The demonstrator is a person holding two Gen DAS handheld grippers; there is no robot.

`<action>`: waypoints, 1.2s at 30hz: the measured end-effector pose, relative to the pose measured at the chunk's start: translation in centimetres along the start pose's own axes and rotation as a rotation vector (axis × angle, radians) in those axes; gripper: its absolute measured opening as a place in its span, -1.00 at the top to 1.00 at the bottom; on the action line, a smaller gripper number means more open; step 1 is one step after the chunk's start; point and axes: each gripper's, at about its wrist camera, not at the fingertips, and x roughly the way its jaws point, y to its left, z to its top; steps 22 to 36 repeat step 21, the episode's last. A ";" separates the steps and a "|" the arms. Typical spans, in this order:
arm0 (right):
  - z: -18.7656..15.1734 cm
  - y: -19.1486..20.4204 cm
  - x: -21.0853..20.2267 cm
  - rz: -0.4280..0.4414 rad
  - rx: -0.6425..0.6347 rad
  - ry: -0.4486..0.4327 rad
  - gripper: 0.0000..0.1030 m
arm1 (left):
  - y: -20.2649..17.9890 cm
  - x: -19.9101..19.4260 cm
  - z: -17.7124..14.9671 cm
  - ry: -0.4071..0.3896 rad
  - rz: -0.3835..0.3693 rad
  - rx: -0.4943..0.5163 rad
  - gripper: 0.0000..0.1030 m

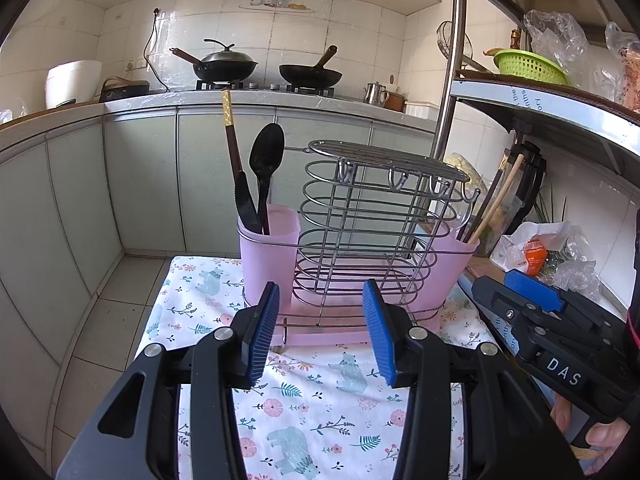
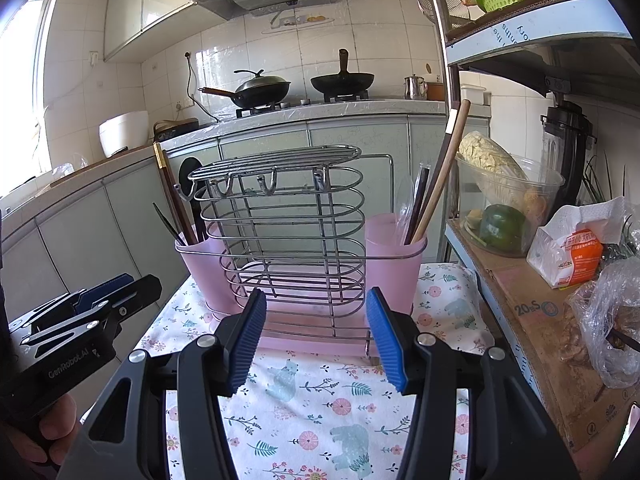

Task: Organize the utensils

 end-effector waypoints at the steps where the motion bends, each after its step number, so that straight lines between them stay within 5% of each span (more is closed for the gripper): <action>1: 0.0 0.0 0.0 0.000 -0.001 0.001 0.00 | 0.0 0.0 0.0 0.000 0.000 0.000 0.15; 36: -0.5 -0.2 1.5 -0.018 -0.006 0.033 0.00 | 0.8 1.5 -0.4 0.038 0.013 -0.022 0.15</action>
